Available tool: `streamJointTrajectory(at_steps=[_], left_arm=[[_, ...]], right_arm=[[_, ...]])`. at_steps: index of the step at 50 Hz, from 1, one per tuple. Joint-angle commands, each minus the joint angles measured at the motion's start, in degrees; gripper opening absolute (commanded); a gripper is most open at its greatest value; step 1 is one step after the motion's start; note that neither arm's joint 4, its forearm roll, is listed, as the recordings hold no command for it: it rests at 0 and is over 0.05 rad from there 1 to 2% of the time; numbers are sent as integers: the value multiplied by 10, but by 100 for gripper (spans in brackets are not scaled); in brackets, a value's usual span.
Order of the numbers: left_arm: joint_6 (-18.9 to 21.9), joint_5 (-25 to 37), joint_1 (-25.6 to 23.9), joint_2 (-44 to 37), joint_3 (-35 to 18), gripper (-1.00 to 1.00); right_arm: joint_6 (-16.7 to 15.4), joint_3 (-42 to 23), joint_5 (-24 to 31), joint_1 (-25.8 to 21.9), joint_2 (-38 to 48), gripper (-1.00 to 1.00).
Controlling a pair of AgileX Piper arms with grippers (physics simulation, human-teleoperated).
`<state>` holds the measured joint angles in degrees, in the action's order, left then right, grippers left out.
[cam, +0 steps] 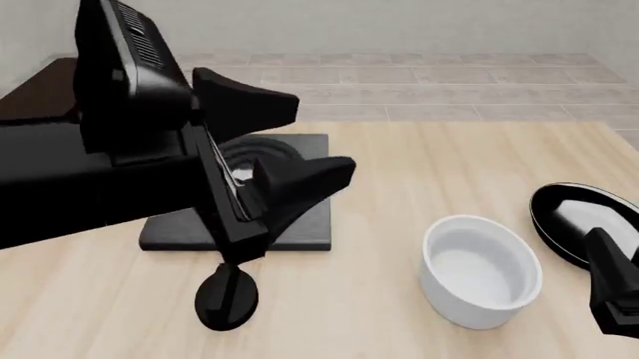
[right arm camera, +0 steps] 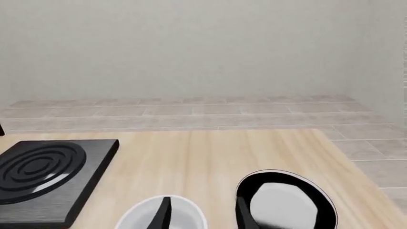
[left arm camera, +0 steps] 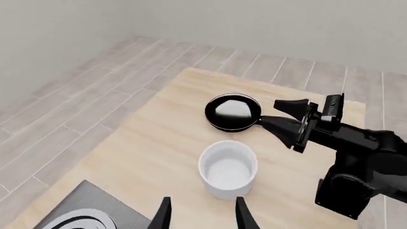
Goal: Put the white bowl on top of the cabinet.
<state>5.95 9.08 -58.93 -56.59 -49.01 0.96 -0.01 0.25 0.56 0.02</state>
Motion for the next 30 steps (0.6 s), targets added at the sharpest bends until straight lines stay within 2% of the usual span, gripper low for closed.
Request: streamJointTrajectory(at_steps=[1, 4, 12, 19, 25, 27, 30], left_arm=[[34, -11, -45, -83, -42, 100], [48, -17, -79, -118, -47, 100], [63, -17, -104, -164, -73, 100], [92, -3, -131, -213, -105, 100], [92, 8, -139, -229, -132, 100], [89, 17, -166, -253, -148, 100], [101, 17, -176, -282, -155, 100]], right_arm=[[1, 0, 0, 1, 0, 100], [2, 0, 1, 1, 0, 100], [2, 0, 3, 1, 0, 100], [3, 0, 3, 1, 0, 100], [4, 0, 3, 1, 0, 100], [4, 0, 3, 1, 0, 100], [5, 0, 3, 1, 0, 100]])
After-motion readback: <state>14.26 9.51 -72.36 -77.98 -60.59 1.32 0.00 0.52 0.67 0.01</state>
